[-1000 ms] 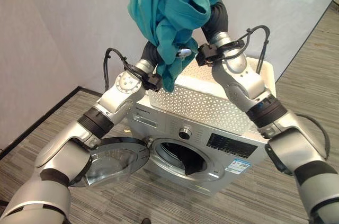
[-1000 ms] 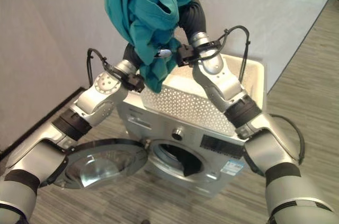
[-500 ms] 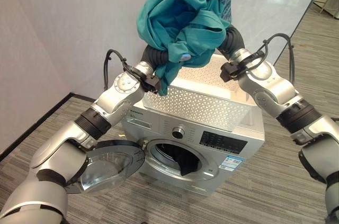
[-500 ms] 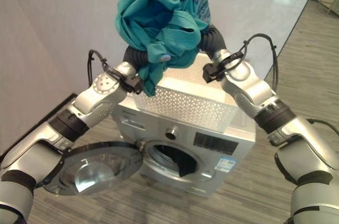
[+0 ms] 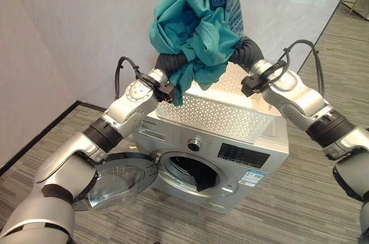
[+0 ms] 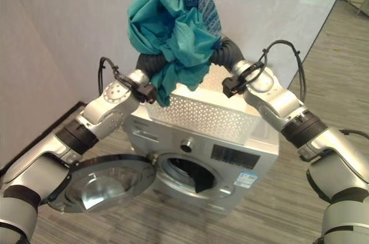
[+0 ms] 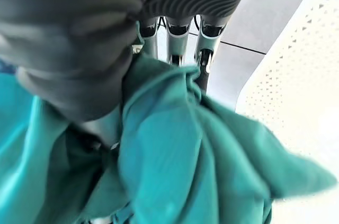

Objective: Grab the laundry basket,head to the washer,open it,put in the laundry and shut it.

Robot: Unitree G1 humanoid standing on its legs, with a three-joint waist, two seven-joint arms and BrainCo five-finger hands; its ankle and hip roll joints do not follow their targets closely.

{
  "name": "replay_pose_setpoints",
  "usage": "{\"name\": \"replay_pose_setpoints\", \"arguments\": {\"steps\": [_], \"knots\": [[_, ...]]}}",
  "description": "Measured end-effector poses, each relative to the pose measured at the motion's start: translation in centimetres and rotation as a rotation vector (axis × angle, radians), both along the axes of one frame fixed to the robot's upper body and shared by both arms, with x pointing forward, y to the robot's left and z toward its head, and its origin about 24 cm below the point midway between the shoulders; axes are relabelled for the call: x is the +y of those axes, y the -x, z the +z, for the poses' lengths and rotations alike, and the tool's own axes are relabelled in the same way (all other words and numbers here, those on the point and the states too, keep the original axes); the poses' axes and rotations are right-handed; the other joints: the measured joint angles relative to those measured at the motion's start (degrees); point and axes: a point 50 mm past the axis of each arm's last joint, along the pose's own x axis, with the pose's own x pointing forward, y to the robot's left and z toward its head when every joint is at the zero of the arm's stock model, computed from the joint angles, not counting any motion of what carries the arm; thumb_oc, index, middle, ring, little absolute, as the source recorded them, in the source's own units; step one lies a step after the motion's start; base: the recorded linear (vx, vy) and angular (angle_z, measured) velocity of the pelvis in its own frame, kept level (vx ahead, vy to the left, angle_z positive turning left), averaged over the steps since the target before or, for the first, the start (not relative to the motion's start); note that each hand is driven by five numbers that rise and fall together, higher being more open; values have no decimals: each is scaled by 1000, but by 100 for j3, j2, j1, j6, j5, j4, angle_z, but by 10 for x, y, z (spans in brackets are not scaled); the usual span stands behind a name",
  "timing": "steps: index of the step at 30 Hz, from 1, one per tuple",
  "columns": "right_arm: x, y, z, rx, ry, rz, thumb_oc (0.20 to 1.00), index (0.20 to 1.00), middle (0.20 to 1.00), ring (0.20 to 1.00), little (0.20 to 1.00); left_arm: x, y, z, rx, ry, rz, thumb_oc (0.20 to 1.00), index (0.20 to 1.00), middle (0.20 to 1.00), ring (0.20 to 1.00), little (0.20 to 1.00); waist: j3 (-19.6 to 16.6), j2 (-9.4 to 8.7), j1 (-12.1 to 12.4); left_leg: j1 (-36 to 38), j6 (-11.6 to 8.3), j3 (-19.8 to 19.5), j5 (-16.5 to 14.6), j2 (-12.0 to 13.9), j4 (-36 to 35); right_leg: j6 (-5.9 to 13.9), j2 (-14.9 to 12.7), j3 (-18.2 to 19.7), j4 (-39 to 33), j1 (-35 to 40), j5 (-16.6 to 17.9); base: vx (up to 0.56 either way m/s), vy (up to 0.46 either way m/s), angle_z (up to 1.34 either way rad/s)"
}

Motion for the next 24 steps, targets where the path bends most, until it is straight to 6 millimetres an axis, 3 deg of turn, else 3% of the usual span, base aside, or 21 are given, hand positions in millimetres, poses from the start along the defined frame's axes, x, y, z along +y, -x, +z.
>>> {"name": "replay_pose_setpoints", "arguments": {"steps": [11, 16, 24], "knots": [[-23, 8, 11, -117, 218, -52, 1000, 1000, 1000, 1000, 1000, -13, 6, -5, 28, 44, -80, 200, 200, 200, 200, 200, -14, 14, -57, 6, 0, 2, 0, 2, 0, 0, 0, 3, 0, 2, 0, 0, 0, 0], [-56, 21, 39, -303, 492, -167, 1000, 1000, 1000, 1000, 1000, -19, 18, -6, 28, 143, -158, 200, 200, 200, 200, 200, -21, 7, -101, 12, 6, 11, -5, -3, -1, 6, -8, 11, 0, 3, -4, 3, 1, -1], [-84, 27, 51, -440, 851, -299, 1000, 1000, 1000, 1000, 1000, -3, 28, 0, 23, 376, -198, 200, 200, 200, 200, 200, -39, 9, -234, 95, 35, 89, -27, 21, -2, 11, -16, 87, -36, 40, -1, 10, 7, -5]]}}
